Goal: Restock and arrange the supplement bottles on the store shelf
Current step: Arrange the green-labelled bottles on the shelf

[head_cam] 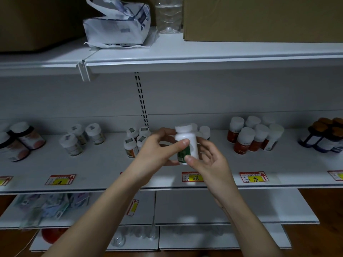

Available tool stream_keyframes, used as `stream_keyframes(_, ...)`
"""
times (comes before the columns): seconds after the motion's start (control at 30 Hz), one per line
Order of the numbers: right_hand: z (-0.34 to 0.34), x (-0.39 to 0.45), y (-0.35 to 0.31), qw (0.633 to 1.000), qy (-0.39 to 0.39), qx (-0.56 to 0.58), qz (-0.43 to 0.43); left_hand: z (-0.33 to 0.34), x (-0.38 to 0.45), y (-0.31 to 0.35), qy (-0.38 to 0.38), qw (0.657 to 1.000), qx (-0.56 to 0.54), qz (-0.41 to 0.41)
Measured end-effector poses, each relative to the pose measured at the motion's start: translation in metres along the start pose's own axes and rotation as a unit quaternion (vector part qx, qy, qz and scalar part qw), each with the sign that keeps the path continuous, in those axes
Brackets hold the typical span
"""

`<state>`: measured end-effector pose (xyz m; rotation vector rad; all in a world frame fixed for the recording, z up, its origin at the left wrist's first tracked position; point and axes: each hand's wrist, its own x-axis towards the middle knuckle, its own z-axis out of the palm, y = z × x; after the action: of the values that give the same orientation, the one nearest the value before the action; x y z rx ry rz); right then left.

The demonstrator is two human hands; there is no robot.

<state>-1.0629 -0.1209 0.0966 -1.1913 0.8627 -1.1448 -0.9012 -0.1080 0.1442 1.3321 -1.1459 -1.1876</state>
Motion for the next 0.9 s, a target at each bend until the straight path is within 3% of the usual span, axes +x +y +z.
stream_keyframes(0.13,0.002,-0.001,-0.001,1.0,-0.008,-0.022,-0.003,0.0,-0.004,0.001,-0.005,1.0,-0.014,0.006)
stream_keyframes(0.33,0.0,-0.005,-0.004,0.992,-0.042,0.106,0.059,0.0,-0.006,-0.003,0.019,0.997,-0.076,-0.006)
stream_keyframes(0.53,0.0,-0.009,-0.008,1.0,0.011,0.002,0.024,0.006,-0.012,-0.007,0.011,0.997,-0.076,-0.018)
stream_keyframes(0.73,-0.001,-0.01,-0.009,0.996,0.018,-0.088,0.01,0.012,-0.013,-0.006,0.009,0.998,-0.053,-0.018)
stream_keyframes(0.8,-0.002,-0.01,-0.01,0.996,0.016,-0.086,0.011,0.012,-0.012,-0.005,0.01,0.997,-0.068,-0.022)
stream_keyframes(0.9,-0.004,-0.006,-0.013,0.999,-0.013,0.008,0.048,0.012,-0.009,-0.004,0.02,0.994,-0.104,-0.024)
